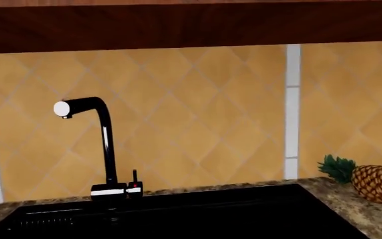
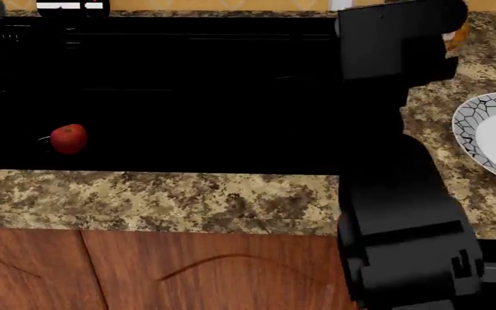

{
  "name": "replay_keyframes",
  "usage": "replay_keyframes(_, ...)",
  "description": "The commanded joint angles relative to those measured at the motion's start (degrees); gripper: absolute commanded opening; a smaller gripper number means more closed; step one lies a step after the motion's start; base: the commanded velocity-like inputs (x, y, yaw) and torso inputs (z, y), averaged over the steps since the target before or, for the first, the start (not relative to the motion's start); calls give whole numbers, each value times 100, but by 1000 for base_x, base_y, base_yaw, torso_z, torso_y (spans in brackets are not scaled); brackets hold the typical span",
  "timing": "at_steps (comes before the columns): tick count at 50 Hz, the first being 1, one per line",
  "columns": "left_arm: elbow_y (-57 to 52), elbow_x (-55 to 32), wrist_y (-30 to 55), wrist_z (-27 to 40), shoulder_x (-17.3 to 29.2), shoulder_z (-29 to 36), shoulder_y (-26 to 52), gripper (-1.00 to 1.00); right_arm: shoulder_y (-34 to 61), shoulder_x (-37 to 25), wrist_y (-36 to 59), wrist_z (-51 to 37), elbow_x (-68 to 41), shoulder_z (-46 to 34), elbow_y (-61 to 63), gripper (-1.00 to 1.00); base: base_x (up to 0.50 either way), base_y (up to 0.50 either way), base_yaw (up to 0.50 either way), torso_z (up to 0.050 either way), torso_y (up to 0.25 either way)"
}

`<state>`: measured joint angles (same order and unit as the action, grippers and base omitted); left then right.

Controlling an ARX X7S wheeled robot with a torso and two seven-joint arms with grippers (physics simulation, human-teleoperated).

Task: Pick the tomato from the sink and place it on the plate located on the counter

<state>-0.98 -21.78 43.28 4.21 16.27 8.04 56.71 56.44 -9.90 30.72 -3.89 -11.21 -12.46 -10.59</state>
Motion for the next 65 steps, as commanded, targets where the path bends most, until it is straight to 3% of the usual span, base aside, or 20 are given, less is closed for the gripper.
replay_keyframes(1, 1599, 219, -254, -267, -174, 294, 1186, 100, 1224, 129, -478, 260, 128, -159, -1865, 100, 0, 0, 0, 0, 0)
replay_keyframes(9, 2373, 367, -503, -325, -266, 404, 1562, 100, 1711, 210, -794, 450, 89, -161, -2824, 100, 0, 0, 0, 0, 0)
replay_keyframes(17, 2362, 359, -505, -313, -278, 442, 1479, 100, 1670, 201, -723, 442, -14, -120, -2549, 100, 0, 33, 0, 0, 0)
replay_keyframes(35, 2346, 366, -514, -290, -233, 506, 1386, 100, 1533, 175, -761, 416, -82, -147, -2547, 100, 0, 481, 0, 0, 0)
replay_keyframes(45, 2436, 350, -554, -267, -246, 502, 1349, 100, 1460, 150, -678, 391, -208, -73, -2429, 100, 0, 0, 0, 0, 0)
replay_keyframes(65, 2543, 290, -603, -300, -238, 505, 1348, 100, 1474, 137, -706, 383, -241, -156, -2522, 100, 329, 0, 0, 0, 0)
